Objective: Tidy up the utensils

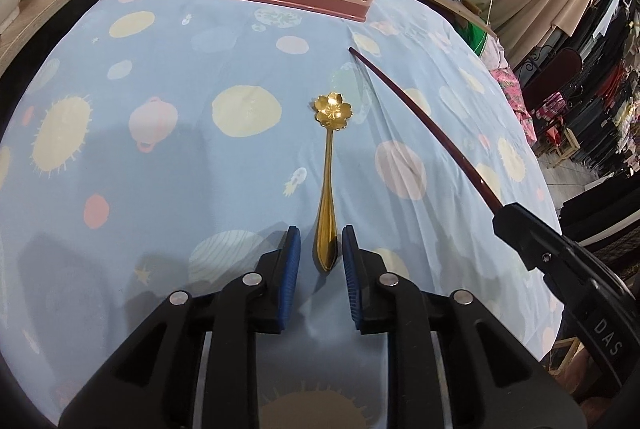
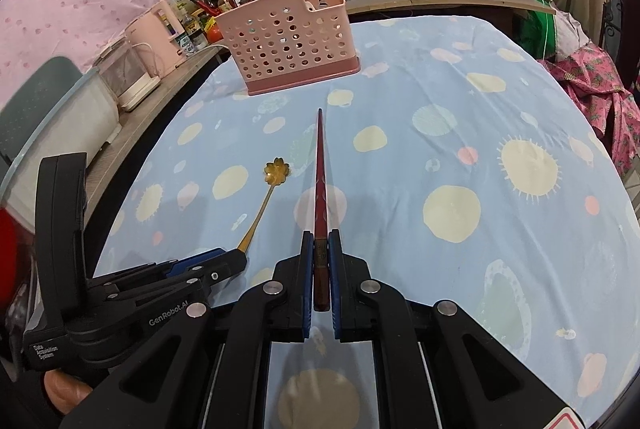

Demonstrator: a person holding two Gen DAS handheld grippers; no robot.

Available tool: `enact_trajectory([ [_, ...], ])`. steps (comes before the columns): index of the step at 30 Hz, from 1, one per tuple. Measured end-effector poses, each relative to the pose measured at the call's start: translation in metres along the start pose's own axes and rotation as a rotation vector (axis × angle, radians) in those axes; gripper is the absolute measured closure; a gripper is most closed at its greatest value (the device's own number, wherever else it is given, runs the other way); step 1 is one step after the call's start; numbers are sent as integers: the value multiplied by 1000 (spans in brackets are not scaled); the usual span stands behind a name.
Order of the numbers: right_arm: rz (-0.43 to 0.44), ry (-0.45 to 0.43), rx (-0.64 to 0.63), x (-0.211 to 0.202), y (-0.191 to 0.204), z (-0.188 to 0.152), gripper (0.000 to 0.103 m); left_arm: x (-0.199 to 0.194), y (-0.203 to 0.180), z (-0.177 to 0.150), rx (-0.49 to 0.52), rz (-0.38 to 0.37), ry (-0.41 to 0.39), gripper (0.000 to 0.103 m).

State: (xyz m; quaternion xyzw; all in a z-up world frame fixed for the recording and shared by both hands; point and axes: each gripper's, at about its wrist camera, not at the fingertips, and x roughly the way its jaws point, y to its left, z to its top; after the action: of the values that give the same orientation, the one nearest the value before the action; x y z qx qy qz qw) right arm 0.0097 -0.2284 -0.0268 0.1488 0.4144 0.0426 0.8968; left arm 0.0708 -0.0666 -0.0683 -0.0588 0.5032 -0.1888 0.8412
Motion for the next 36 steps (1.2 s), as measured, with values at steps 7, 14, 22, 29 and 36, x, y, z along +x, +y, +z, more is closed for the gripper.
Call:
enact_trajectory([
  [7,0,-3,-1,0,0,-1,96,-2,-3,0,18,0,6,93],
  [14,-10,1,-1,2,-2,-1,96,-17,-7,4,50,32,-37,93],
  [22,-29,70,16,21,-12,-11,83,-30,-10,9,78,63,-74,93],
  [29,-80,94,-36,37,-9,-23,90,-43,-9,17,82,71,-121,95],
  [36,-73,56,-38,25,-8,-16,96,-56,-5,29,82,87,-157,102],
])
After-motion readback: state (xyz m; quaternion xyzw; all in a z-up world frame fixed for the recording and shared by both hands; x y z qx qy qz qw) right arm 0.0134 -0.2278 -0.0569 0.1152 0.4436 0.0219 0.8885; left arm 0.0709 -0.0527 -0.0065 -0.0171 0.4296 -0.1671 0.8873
